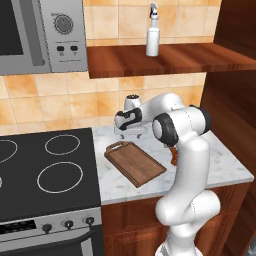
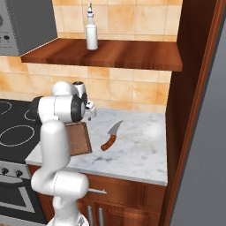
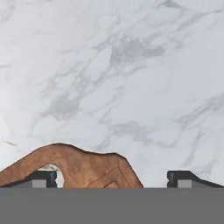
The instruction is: Move the cutting board and knife to the sink. Then move spray from the shelves to the counter.
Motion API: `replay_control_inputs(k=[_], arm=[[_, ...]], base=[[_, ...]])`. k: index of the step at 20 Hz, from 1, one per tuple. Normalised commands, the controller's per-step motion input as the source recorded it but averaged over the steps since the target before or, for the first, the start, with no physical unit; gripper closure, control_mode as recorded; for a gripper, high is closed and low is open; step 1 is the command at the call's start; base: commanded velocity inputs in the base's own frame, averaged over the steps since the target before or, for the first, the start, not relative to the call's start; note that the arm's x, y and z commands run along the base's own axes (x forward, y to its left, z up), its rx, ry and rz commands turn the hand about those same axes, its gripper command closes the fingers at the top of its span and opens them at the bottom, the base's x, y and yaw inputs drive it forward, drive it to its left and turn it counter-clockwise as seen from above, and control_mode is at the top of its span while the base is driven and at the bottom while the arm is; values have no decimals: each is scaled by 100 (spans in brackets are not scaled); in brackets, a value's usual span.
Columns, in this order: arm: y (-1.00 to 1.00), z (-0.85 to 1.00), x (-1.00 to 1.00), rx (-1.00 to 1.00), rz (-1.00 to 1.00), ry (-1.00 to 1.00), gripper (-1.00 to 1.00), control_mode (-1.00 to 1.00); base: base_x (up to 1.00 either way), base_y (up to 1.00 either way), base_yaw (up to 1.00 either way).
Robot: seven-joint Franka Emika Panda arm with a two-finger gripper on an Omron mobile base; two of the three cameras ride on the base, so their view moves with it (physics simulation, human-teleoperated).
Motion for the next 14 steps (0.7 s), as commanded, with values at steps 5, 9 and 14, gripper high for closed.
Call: replay_control_inputs(k=[5,9,14], arm=[[0,-16,23,4,-3,0,-100,-100],[0,-19,16,1,-3,-4,-100,-100],[0,-21,3,1,-5,-4,-100,-100]], base=[[0,0,0],[0,0,0],[0,0,0]])
